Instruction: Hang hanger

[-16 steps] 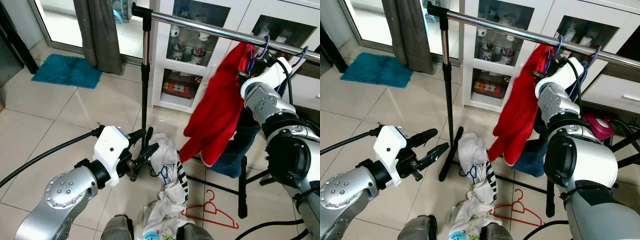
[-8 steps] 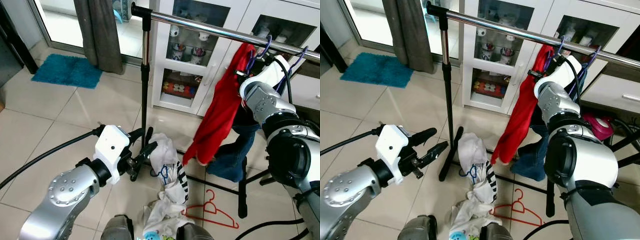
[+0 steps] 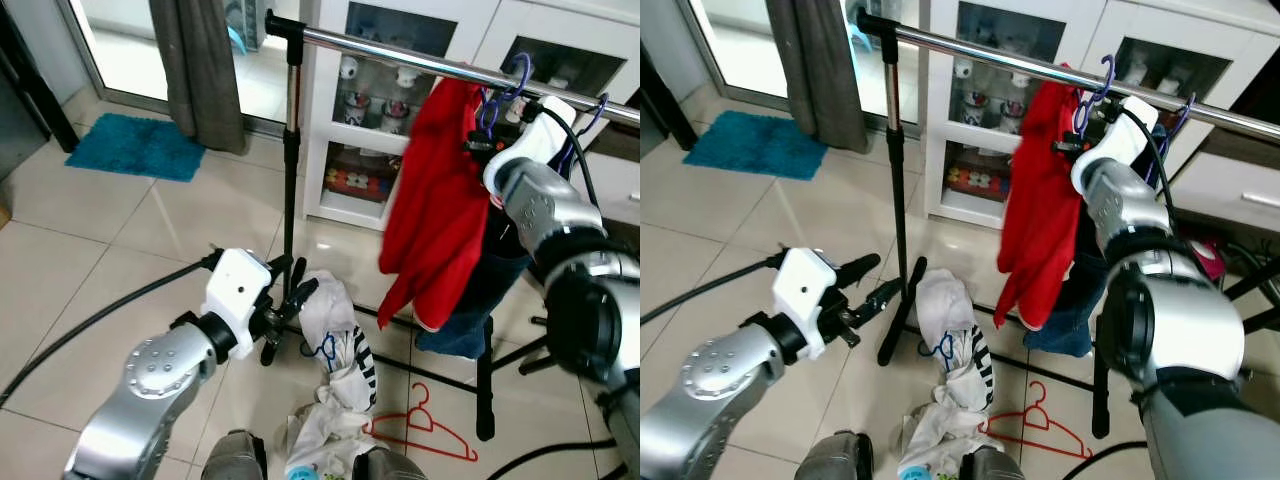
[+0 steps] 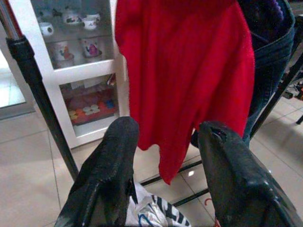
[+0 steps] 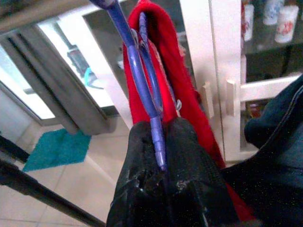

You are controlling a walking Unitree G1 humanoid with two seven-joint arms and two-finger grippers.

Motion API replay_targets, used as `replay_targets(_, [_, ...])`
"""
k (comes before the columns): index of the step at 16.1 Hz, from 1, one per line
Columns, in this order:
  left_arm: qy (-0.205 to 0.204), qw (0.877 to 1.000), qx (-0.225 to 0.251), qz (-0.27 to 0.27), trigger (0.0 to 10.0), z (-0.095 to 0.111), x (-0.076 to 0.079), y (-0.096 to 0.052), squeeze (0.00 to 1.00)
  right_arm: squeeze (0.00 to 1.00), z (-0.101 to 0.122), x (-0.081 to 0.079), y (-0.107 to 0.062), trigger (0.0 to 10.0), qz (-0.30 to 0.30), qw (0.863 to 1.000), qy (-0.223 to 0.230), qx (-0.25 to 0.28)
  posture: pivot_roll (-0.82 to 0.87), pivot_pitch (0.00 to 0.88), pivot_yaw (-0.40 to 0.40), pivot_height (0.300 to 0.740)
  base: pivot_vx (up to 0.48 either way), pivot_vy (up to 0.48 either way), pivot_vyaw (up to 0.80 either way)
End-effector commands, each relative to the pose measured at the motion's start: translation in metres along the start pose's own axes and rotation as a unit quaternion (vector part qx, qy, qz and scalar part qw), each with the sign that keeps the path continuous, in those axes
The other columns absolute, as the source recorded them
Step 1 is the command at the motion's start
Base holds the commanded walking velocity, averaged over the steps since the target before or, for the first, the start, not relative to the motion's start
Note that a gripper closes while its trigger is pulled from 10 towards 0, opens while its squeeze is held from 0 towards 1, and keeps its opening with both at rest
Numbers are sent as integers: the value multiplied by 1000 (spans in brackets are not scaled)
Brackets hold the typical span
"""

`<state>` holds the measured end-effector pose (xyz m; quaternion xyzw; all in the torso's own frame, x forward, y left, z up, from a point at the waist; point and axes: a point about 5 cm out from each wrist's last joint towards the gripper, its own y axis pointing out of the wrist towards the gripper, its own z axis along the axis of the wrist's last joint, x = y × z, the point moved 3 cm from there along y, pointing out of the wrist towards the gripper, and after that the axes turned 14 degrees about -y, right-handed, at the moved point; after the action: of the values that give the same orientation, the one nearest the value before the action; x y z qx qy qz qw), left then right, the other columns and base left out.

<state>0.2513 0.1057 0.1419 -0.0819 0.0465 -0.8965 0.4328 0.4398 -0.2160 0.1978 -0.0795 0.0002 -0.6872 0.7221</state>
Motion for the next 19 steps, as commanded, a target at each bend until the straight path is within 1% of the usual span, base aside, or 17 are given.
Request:
replay_targets(1, [6, 1000, 1, 10, 10000, -1, -2, 4, 0, 0, 26, 13, -4, 0, -3, 997, -23, 70, 62, 0, -99, 740, 0, 0, 0])
replay_targets(2, [6, 1000, 2, 28, 10000, -3, -7, 6, 0, 0, 25, 10, -7, 0, 16, 995, -35, 88, 58, 0, -95, 740, 0, 0, 0])
replay_targets(4, [4, 999, 8, 46, 10000, -4, -12, 7, 0, 0, 19, 4, -11, 0, 48, 993, -34, 106, 58, 0, -90, 740, 0, 0, 0])
replay_targets(6, [-2, 998, 16, 59, 10000, -4, -17, 8, 0, 0, 12, -2, -23, 0, 82, 987, -31, 133, 50, 0, -72, 740, 0, 0, 0])
replay_targets(9, [-30, 995, 16, 92, 10000, -6, -26, 10, 0, 0, -7, -13, -39, 0, 111, 986, -53, 116, 46, 0, -68, 740, 0, 0, 0])
replay_targets(12, [-32, 994, 15, 105, 10000, -12, -29, 10, 0, 0, -34, -26, -60, 0, 129, 986, -72, 83, 36, 0, -78, 740, 0, 0, 0])
replay_targets(15, [-38, 992, 21, 118, 10000, -15, -30, 9, 0, 0, -52, -37, -85, 0, 133, 987, -66, 55, 36, 0, -98, 740, 0, 0, 0])
replay_targets(17, [-46, 991, 13, 128, 10000, -21, -32, 6, 0, 0, -63, -43, -97, 0, 124, 990, -60, 37, 35, 0, -111, 740, 0, 0, 0])
replay_targets(19, [-56, 988, 13, 142, 10000, -24, -34, 4, 0, 0, -79, -50, -110, 0, 111, 992, -57, 16, 37, 0, -121, 740, -127, 0, 0])
